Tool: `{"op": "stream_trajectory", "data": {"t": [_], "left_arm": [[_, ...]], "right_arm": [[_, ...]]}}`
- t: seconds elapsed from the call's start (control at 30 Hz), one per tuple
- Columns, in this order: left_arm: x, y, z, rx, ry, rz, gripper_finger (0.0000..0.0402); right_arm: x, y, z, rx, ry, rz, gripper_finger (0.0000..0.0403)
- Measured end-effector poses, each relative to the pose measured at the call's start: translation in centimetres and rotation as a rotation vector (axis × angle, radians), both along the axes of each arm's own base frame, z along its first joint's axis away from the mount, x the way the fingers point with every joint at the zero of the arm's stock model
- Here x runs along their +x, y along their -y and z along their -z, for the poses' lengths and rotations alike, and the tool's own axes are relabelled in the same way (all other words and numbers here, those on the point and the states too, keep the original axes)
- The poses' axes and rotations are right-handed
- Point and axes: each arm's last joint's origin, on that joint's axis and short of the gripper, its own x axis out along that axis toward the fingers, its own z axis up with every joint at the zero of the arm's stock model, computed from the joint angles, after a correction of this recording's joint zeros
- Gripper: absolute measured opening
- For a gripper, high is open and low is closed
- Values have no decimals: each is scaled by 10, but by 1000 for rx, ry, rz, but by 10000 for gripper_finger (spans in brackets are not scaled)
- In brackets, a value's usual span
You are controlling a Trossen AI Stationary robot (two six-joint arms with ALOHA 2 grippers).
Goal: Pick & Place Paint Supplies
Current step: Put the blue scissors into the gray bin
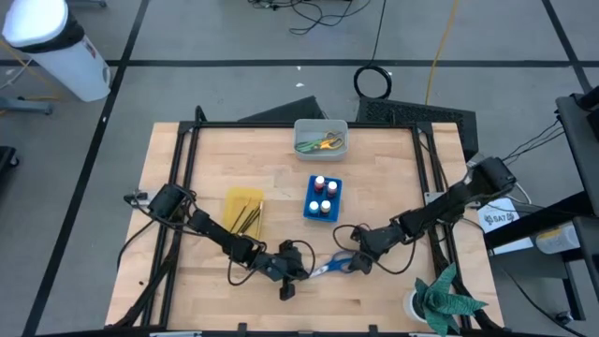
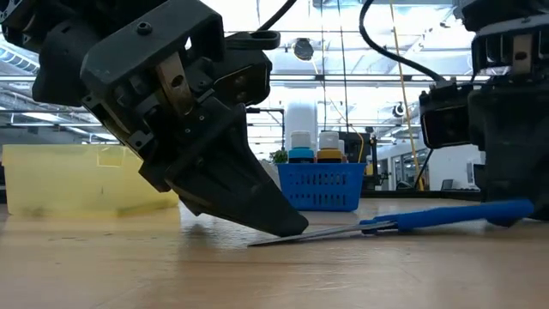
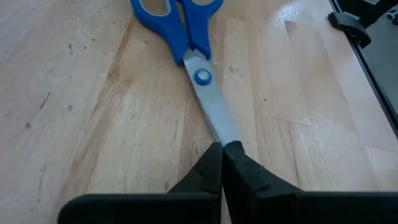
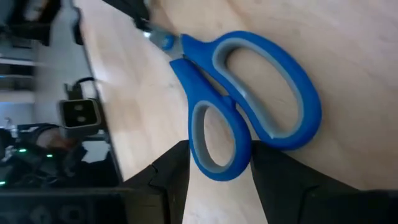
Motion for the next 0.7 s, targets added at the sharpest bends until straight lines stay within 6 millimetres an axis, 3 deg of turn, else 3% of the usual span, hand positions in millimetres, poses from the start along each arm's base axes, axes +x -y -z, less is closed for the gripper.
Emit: {"op": "stream_trajectory", "data": {"t": [0.43,0.57,0.7], "left_arm": [[0,0,0,10,4,-5,9],[0,0,0,11,5,-8,6],[0,0,0,12,6,-13,13]], "right_arm": [[5,-1,1,-23,75,17,151],[4,0,2,-67,83,19,116],[4,0,2,-108,110,-17,56]]}}
